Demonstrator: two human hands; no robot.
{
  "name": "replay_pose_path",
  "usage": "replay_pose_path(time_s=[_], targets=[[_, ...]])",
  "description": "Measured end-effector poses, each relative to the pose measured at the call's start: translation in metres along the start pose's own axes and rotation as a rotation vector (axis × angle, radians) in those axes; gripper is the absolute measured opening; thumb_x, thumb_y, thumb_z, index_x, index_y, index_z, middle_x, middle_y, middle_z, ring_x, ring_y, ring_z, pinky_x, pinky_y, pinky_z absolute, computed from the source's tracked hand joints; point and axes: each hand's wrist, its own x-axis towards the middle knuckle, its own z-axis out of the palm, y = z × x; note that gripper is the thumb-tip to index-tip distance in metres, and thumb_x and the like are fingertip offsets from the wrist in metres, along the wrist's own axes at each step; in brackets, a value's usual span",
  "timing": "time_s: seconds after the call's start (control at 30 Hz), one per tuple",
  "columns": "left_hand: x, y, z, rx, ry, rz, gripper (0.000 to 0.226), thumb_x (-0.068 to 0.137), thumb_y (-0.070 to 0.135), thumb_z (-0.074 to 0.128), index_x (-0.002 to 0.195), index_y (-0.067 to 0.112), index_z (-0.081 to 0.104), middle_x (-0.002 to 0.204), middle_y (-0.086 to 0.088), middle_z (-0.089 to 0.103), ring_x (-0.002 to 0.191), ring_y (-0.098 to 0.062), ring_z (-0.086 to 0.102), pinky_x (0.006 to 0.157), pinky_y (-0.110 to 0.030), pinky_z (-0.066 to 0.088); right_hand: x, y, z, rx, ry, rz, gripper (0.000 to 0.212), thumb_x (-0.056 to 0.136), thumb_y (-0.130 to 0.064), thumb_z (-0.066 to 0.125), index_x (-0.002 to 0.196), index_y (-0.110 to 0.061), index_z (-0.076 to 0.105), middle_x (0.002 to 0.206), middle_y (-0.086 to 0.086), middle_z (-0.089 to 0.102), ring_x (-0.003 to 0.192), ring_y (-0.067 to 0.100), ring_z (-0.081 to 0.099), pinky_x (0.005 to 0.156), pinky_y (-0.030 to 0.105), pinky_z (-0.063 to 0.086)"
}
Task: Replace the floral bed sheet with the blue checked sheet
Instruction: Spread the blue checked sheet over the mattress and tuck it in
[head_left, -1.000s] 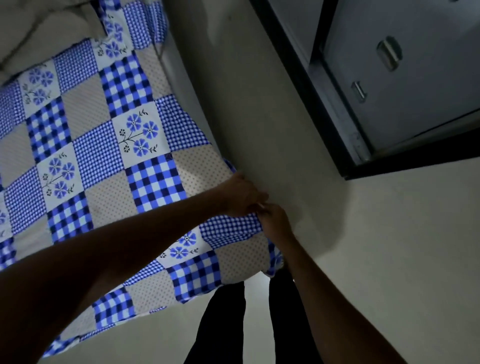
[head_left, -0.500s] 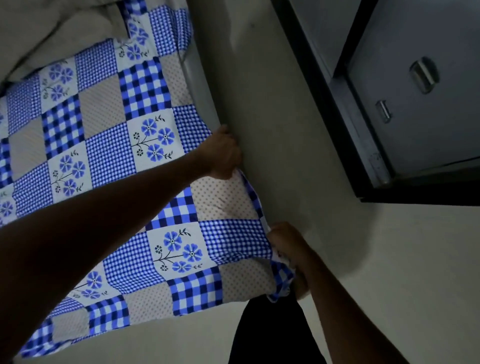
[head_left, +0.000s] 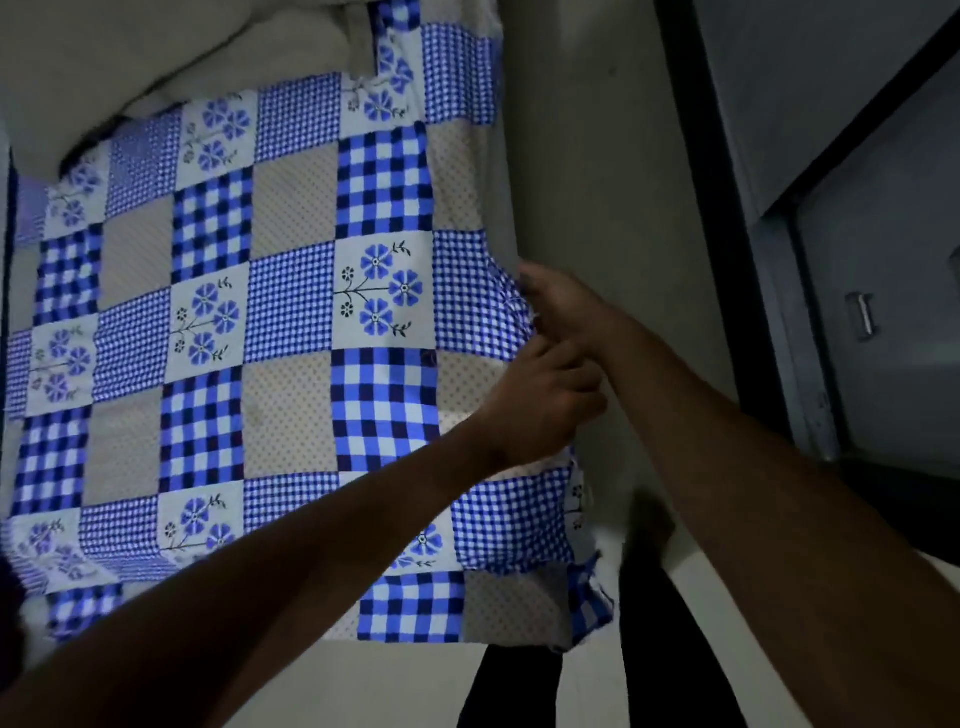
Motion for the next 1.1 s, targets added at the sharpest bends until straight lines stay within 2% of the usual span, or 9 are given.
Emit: replay_pose_path(time_s=[0.07,0.13,0.3,0.43,0.67,0.8,0.9,1.0,1.1], targets=[[0.001,-0.003,-0.003,-0.007,0.03,-0.01,0.011,0.076,0.013,0.056,0.066,0.016,0.061,0.07,0.0,0.058,0.08,-0.022,0.044,0.073,-0.036,0.032,0.021,-0.011,0.011,0.088,-0.082,0.005,0.058,0.085,-0.042,0.064,0.129,-0.005,0.058,0.113,0.015,0.064,0.102,0.031,0.061,0.094,0.04,0.052],[0.001,-0.001,-0.004,-0.033,0.012,-0.04,0.013,0.076,0.012,0.055,0.067,0.016,0.063,0.069,0.0,0.056,0.08,-0.022,0.043,0.073,-0.035,0.031,0.031,-0.029,0.021,0.146,-0.084,-0.015,0.051,0.094,-0.033,0.06,0.133,0.0,0.058,0.121,0.014,0.064,0.11,0.032,0.061,0.106,0.046,0.047],[0.006,-0.001,0.012,-0.051,-0.063,-0.126,0.005,0.071,0.015,0.059,0.069,0.018,0.062,0.071,0.001,0.054,0.082,-0.022,0.044,0.069,-0.036,0.033,0.042,-0.066,0.022,0.052,-0.001,-0.074,0.007,0.091,-0.009,0.061,0.097,-0.012,0.064,0.07,0.003,0.061,0.058,0.012,0.056,0.055,0.022,0.047],[0.008,-0.006,0.023,-0.057,-0.122,-0.185,0.01,0.064,0.013,0.067,0.069,0.019,0.061,0.074,0.001,0.053,0.084,-0.024,0.046,0.069,-0.035,0.036,0.053,-0.081,0.012,0.082,0.25,-0.297,0.038,0.085,0.017,0.049,0.102,-0.012,0.067,0.058,-0.001,0.061,0.038,0.003,0.043,0.039,0.015,0.033],[0.04,-0.035,0.013,-0.243,0.047,-0.503,0.017,0.067,0.005,0.055,0.078,0.014,0.066,0.086,-0.004,0.061,0.08,-0.022,0.05,0.068,-0.031,0.036,0.054,-0.052,-0.022,0.174,0.605,-0.222,0.03,0.089,0.012,0.048,0.098,-0.011,0.065,0.053,0.0,0.059,0.035,0.003,0.045,0.038,0.017,0.036],[0.059,-0.084,0.004,-0.235,0.177,-0.861,0.023,0.078,0.003,0.058,0.092,0.02,0.064,0.093,0.0,0.062,0.092,-0.02,0.055,0.083,-0.039,0.043,0.054,-0.052,-0.044,0.207,0.556,-0.039,0.023,0.093,-0.001,0.047,0.103,-0.013,0.064,0.07,0.003,0.064,0.05,0.01,0.05,0.049,0.02,0.034],[0.072,-0.124,0.0,-0.133,0.274,-1.017,0.026,0.081,0.013,0.058,0.106,0.014,0.065,0.104,-0.004,0.065,0.097,-0.021,0.056,0.083,-0.031,0.042,0.063,-0.071,-0.042,0.116,0.476,-0.002,0.016,0.099,-0.017,0.047,0.106,-0.016,0.061,0.095,0.004,0.068,0.069,0.011,0.056,0.06,0.021,0.039],[0.078,-0.163,0.0,-0.012,0.197,-1.101,0.05,0.078,0.038,0.052,0.122,0.016,0.062,0.119,-0.004,0.06,0.108,-0.023,0.053,0.085,-0.032,0.043,0.083,-0.09,-0.034,0.033,0.387,0.023,0.013,0.1,-0.027,0.049,0.104,-0.021,0.061,0.11,0.006,0.066,0.09,0.016,0.063,0.066,0.025,0.044],[0.082,-0.189,0.002,0.054,-0.011,-1.156,0.066,0.08,0.051,0.061,0.136,0.019,0.05,0.133,-0.007,0.051,0.118,-0.026,0.048,0.09,-0.04,0.046,0.108,-0.103,-0.024,-0.086,0.35,0.061,0.024,0.096,-0.042,0.055,0.105,-0.021,0.064,0.105,0.004,0.064,0.083,0.013,0.055,0.068,0.027,0.043]])
